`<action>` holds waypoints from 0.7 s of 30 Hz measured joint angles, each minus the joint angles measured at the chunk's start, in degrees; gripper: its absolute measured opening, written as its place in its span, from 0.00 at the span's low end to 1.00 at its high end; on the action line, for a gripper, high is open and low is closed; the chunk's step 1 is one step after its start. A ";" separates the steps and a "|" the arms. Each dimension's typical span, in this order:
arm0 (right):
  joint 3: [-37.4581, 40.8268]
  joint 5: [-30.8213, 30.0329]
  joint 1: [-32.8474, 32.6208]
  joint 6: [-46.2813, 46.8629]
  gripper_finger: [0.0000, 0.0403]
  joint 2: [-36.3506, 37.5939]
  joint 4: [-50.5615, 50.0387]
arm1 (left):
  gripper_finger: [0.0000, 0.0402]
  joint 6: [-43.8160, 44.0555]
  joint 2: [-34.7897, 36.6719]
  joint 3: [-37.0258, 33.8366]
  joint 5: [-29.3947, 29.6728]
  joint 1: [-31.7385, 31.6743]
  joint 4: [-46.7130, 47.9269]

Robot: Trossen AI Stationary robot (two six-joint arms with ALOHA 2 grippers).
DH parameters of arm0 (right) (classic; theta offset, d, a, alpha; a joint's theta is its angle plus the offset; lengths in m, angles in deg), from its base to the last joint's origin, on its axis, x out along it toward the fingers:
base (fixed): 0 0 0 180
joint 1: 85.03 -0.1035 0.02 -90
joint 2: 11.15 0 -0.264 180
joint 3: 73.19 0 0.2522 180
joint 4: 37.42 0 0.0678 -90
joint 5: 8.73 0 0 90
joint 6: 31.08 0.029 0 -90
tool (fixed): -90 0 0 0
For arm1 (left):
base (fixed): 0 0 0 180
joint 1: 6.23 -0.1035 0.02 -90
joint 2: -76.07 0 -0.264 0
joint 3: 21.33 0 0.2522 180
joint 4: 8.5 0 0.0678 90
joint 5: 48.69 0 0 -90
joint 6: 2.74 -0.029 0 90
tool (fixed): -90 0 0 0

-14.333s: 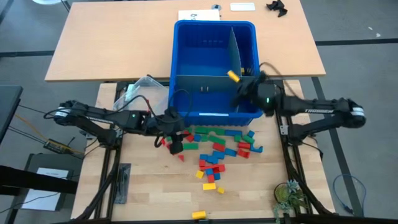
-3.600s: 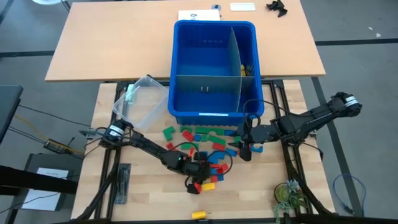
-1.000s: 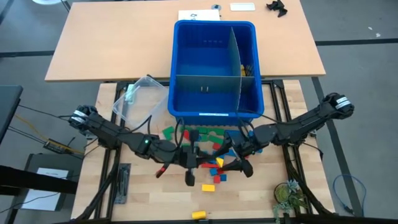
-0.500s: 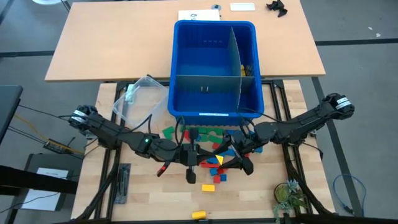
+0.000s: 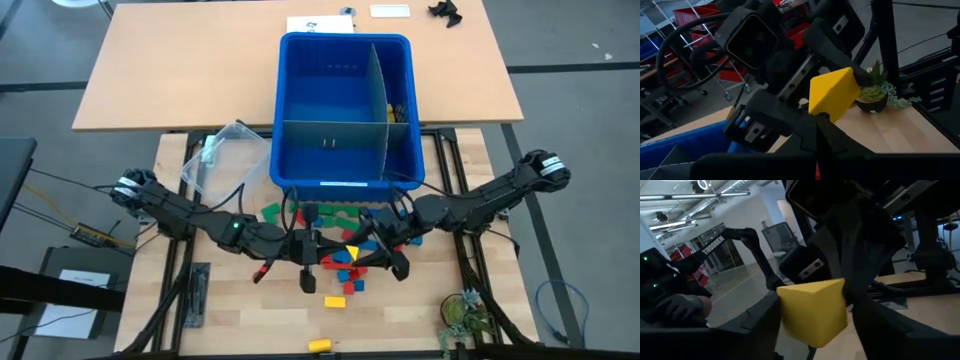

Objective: Sort blocks
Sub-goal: Put the yellow block into the blue bin

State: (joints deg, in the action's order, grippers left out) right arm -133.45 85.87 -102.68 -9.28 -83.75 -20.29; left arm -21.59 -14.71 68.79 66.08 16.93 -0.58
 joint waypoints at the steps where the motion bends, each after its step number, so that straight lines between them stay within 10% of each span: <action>1: 0.00 0.04 0.00 -0.13 0.51 -0.02 -0.10 | 0.00 0.02 0.00 0.00 0.25 0.02 0.01; 21: 0.00 -2.22 0.38 -2.16 0.43 -0.11 0.18 | 0.15 3.15 0.07 -0.01 12.46 0.37 0.19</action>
State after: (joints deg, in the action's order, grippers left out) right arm -133.45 83.65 -102.31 -11.44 -83.86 -20.11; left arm -18.44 -14.64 68.78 78.54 17.30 -0.39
